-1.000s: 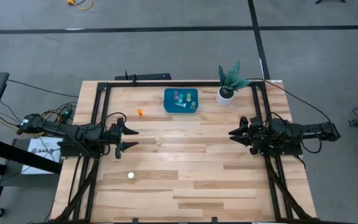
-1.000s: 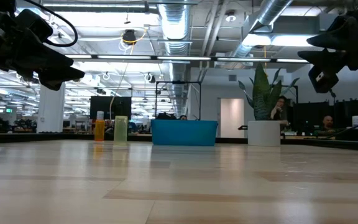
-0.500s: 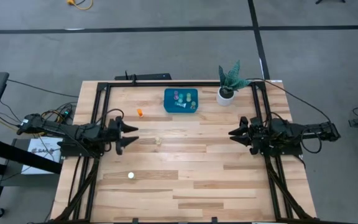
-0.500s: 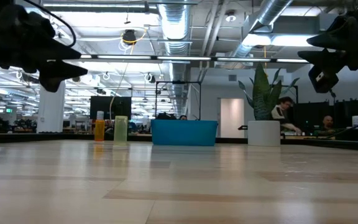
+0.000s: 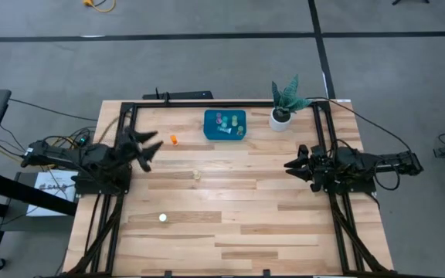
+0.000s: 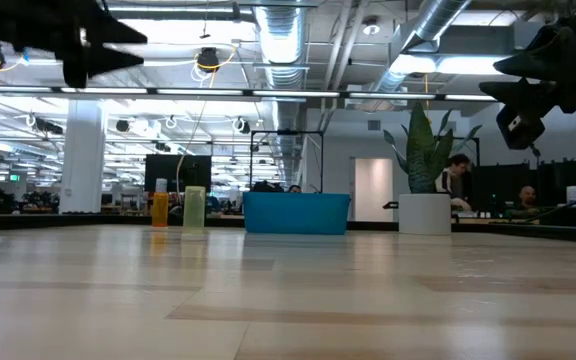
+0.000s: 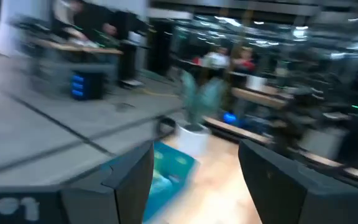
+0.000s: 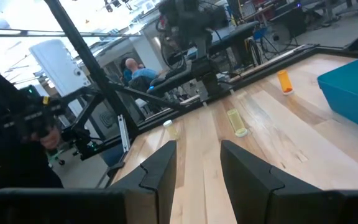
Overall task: Pick and place pill bottles into a basket
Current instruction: Put the orange pill bottle into the blue bin
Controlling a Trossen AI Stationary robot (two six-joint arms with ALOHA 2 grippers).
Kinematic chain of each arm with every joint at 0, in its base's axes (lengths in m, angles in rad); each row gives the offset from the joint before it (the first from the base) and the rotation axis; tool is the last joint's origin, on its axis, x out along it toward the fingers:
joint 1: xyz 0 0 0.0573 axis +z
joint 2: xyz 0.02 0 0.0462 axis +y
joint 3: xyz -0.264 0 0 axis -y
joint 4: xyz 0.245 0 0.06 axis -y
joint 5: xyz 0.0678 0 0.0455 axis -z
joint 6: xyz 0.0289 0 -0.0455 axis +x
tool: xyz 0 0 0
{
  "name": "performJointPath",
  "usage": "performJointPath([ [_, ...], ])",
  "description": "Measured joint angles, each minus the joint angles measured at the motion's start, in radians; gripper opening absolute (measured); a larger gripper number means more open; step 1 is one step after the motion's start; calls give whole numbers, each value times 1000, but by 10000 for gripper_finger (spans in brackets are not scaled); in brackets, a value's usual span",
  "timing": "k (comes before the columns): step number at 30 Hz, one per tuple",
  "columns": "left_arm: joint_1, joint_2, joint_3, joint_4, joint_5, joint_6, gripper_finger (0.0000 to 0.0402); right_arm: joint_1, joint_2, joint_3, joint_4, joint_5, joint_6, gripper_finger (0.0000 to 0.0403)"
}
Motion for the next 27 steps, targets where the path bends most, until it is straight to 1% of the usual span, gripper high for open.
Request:
performJointPath([
  [2, 19, 35, 70, -58, -64, 52, 224, 0, 0, 0, 0, 0, 0, 118],
  [5, 67, 130, 184, -187, -174, 122, 224, 0, 0, 0, 0, 0, 0, 118],
  [7, 117, 214, 276, -274, -224, 114, 224, 0, 0, 0, 0, 0, 0, 118],
  [8, 146, 257, 325, -328, -220, 93, 224, 0, 0, 0, 0, 0, 0, 118],
  [13, 317, 501, 588, -608, -52, -45, 224, 0, 0, 0, 0, 0, 0, 118],
  [17, 458, 690, 739, -840, 69, -130, 224, 0, 0, 0, 0, 0, 0, 118],
  [19, 538, 767, 775, -933, 167, -134, 224, 0, 0, 0, 0, 0, 0, 118],
  [21, 613, 836, 781, -985, 288, -136, 224, 0, 0, 0, 0, 0, 0, 118],
  [25, 750, 942, 781, -991, 547, -132, 224, 0, 0, 0, 0, 0, 0, 118],
  [27, 796, 990, 781, -983, 629, -124, 224, 0, 0, 0, 0, 0, 0, 118],
])
